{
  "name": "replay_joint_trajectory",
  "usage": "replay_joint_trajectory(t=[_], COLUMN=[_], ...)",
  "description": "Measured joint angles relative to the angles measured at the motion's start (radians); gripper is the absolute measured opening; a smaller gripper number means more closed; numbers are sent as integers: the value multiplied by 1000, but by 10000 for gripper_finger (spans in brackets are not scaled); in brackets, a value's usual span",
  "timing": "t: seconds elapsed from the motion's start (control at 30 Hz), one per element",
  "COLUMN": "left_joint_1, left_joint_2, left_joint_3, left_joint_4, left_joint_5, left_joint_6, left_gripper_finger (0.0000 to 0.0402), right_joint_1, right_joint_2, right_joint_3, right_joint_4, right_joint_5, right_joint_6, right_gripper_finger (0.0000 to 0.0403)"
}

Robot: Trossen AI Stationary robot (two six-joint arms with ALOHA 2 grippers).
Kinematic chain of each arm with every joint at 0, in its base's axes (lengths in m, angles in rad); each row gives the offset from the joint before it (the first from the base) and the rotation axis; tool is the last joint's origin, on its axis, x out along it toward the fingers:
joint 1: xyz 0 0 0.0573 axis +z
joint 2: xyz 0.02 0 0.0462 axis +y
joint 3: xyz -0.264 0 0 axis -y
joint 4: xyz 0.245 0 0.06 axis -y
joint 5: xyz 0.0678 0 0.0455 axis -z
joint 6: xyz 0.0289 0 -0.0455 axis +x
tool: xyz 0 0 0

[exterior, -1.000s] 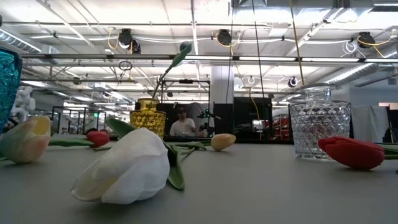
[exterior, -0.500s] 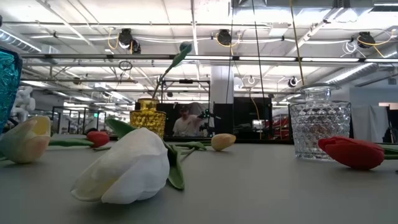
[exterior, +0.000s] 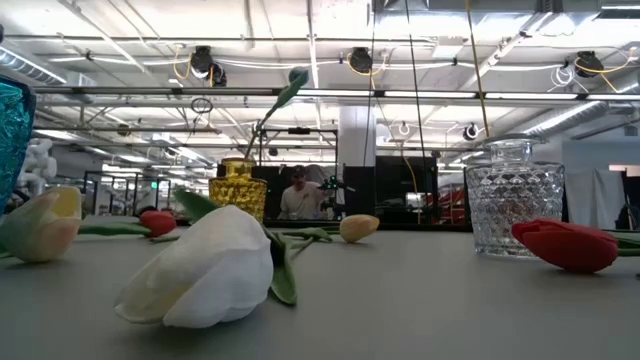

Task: Sort flowers into vase by color
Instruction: Put the top white tulip into the yellow vase

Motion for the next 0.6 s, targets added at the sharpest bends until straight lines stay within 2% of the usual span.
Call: replay_joint_trajectory(t=[0.2, 0.33, 0.47, 0.6], left_joint_1=[-62, -71, -71, -71], left_joint_2=[29, 32, 34, 33], left_joint_3=[-1, -35, -96, -181], left_joint_4=[-68, -51, -49, 53], left_joint_5=[-137, -155, -156, -155], left_joint_6=[64, 58, 31, 19], left_gripper_finger=[11, 11, 11, 11], right_joint_1=[1, 1, 2, 2], right_joint_2=[-42, -47, -56, -55], right_joint_3=[0, 0, 0, 0], right_joint_4=[-86, -161, -221, -240], right_joint_5=[93, 161, 175, 196], right_joint_6=[-20, -32, -36, -39], right_gripper_finger=[94, 94, 94, 94])
